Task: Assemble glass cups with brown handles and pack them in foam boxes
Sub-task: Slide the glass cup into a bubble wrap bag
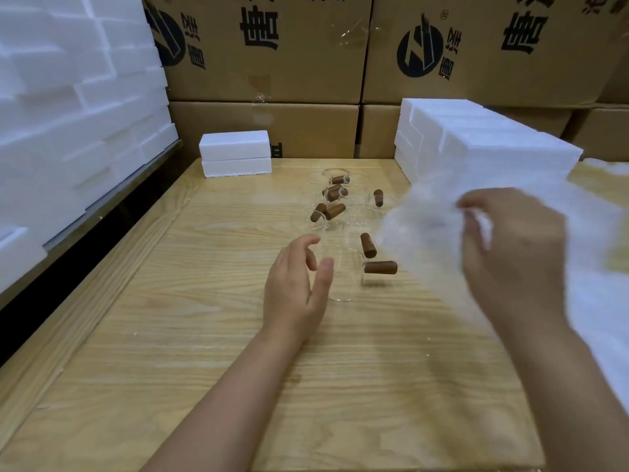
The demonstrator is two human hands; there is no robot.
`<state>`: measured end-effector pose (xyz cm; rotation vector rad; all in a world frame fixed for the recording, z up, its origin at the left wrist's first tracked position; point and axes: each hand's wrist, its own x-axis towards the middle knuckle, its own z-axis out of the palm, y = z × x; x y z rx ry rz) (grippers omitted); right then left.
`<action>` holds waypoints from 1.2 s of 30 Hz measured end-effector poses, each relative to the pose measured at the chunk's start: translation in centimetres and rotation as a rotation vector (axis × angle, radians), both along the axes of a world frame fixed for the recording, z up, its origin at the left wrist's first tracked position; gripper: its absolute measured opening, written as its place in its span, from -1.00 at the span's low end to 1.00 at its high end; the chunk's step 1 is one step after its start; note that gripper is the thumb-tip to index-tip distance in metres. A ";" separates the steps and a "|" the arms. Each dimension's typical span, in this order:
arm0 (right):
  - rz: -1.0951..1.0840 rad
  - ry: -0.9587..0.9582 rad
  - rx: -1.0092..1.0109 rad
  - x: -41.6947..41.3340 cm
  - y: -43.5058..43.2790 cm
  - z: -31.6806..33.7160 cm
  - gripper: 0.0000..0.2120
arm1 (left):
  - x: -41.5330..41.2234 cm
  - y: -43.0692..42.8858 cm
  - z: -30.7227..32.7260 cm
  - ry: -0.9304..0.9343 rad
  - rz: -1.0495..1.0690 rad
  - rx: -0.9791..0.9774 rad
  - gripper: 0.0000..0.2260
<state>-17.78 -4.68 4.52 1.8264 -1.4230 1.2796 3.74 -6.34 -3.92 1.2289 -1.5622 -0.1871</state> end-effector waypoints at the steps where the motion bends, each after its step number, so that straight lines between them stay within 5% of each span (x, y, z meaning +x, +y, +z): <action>1: 0.093 0.017 0.027 1.6 -0.1 -0.6 -0.82 | 0.1 0.1 0.0 0.056 -0.029 -0.018 -0.50; 6: 0.395 0.013 0.123 4.5 -0.9 -3.7 -0.81 | 0.2 0.2 0.3 0.267 -0.144 -0.081 -0.70; 13: 0.634 -0.132 0.254 4.1 -0.4 -5.7 -0.81 | -0.1 0.2 0.6 0.101 -0.066 -0.075 -0.30; 17: 0.761 -0.218 0.385 4.8 0.3 -5.5 -0.80 | 0.0 0.5 1.0 -0.040 -0.035 -0.243 -0.73; 20: 0.773 -0.310 0.412 5.2 1.2 -5.0 -0.83 | -0.3 0.8 1.2 0.072 0.044 -0.197 -0.94; 25: 0.561 -0.231 0.465 8.5 3.6 -5.2 -0.21 | -0.4 1.1 2.6 0.537 0.142 -0.103 -0.93; 27: 0.418 -0.140 0.555 9.4 3.7 -5.8 -0.13 | -0.2 0.9 2.8 0.609 0.159 -0.099 -0.96; 30: 0.313 -0.150 0.549 8.7 2.9 -6.2 -0.39 | 0.3 0.6 2.8 0.694 0.125 -0.136 -0.78; 36: 0.341 -0.323 0.433 6.9 0.8 -6.2 -0.83 | 0.9 1.1 2.9 0.462 -0.074 -0.240 -0.60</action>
